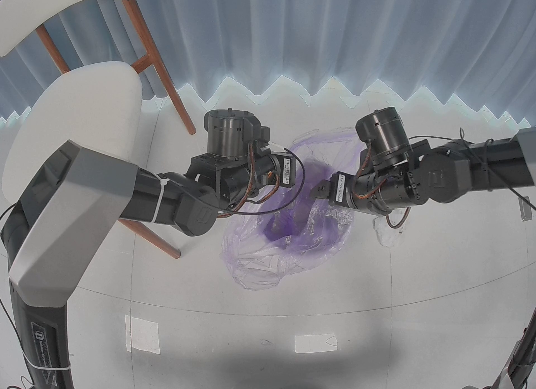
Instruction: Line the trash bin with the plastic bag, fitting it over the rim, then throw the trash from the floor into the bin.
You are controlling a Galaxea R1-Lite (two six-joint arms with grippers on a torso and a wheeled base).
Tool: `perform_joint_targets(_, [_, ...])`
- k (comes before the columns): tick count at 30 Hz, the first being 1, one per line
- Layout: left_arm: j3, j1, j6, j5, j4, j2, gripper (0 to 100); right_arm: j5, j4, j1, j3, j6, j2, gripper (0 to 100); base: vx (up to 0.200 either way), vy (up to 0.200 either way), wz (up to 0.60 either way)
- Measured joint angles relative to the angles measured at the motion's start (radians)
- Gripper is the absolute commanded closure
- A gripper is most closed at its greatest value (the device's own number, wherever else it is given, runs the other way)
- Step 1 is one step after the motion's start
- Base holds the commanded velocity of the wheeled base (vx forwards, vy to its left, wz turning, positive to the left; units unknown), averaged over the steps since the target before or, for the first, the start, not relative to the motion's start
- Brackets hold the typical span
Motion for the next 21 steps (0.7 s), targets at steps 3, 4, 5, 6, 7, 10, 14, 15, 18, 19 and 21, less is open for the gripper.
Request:
perform_joint_targets(3, [0.002, -0.011, -0.009, 0.002, -0.001, -0.007, 100, -0.021, 0.051, 0.001, -0.084, 0.005, 0.055, 0, 0.0, 0.0, 0.0])
perform_joint_targets(4, [0.002, -0.012, -0.011, 0.004, -0.002, -0.008, 100, -0.028, 0.066, 0.001, -0.113, 0.007, 0.074, 0, 0.0, 0.0, 0.0])
perform_joint_targets(5, [0.002, -0.014, -0.013, 0.004, -0.002, -0.009, 100, -0.034, 0.079, 0.001, -0.14, 0.008, 0.093, 0, 0.0, 0.0, 0.0])
perform_joint_targets(6, [0.002, -0.016, -0.014, 0.005, -0.003, -0.01, 100, -0.04, 0.089, 0.001, -0.161, 0.009, 0.109, 0, 0.0, 0.0, 0.0])
perform_joint_targets(7, [0.002, -0.018, -0.016, 0.005, -0.003, -0.01, 100, -0.047, 0.097, 0.001, -0.181, 0.009, 0.125, 0, 0.0, 0.0, 0.0])
perform_joint_targets(10, [0.002, -0.023, -0.018, 0.005, -0.004, -0.012, 100, -0.066, 0.11, 0.0, -0.232, 0.01, 0.172, 0, 0.0, 0.0, 0.0])
perform_joint_targets(14, [0.004, -0.023, -0.018, 0.006, -0.004, -0.014, 100, -0.087, 0.111, 0.0, -0.275, 0.009, 0.23, 0, 0.0, 0.0, 0.0])
perform_joint_targets(15, [0.004, -0.023, -0.018, 0.006, -0.004, -0.014, 100, -0.096, 0.11, -0.001, -0.281, 0.009, 0.243, 0, 0.0, 0.0, 0.0])
perform_joint_targets(18, [0.005, -0.02, -0.017, 0.006, -0.004, -0.015, 100, -0.102, 0.107, -0.002, -0.294, 0.01, 0.273, 100, 0.0, 0.0, 0.0])
perform_joint_targets(19, [0.005, -0.02, -0.017, 0.006, -0.004, -0.015, 100, -0.103, 0.106, -0.002, -0.3, 0.01, 0.28, 100, 0.0, 0.0, 0.0])
perform_joint_targets(21, [0.005, -0.018, -0.017, 0.006, -0.005, -0.016, 100, -0.103, 0.106, -0.002, -0.313, 0.01, 0.288, 100, 0.0, 0.0, 0.0])
